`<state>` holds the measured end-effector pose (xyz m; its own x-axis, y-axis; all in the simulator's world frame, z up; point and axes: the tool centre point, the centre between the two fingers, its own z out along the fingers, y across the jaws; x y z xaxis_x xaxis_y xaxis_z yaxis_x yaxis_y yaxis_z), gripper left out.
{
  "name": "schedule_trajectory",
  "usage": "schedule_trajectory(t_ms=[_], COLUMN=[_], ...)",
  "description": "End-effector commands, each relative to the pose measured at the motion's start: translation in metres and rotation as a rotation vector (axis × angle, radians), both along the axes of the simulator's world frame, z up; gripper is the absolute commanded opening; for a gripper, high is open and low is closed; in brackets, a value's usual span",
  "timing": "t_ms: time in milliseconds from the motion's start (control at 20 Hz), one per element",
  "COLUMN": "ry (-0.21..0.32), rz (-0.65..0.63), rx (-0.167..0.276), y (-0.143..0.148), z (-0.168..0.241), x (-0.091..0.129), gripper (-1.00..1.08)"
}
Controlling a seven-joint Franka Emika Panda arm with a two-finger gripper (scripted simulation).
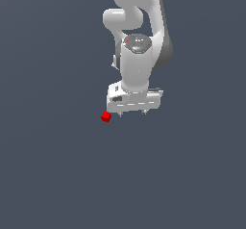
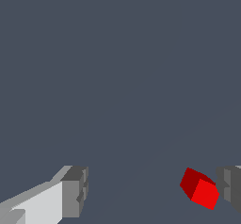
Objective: Pick up the red cube and move it to a goal position.
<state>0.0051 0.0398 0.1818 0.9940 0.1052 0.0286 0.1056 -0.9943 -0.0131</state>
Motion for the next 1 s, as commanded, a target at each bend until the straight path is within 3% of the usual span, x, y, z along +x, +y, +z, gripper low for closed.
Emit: schedule_trajectory(t_ms=[0,450,950], ry=[0.0,0.004,0.018], rz=[0.0,-0.058,-0.25], rx=[0.0,-0.002,-0.009], y=[0.0,-0.021,-0.086], z=[0.0,-0.022,-0.096], x=[0.0,-0.009,-0.048], gripper=[1.0,1.0,1.0])
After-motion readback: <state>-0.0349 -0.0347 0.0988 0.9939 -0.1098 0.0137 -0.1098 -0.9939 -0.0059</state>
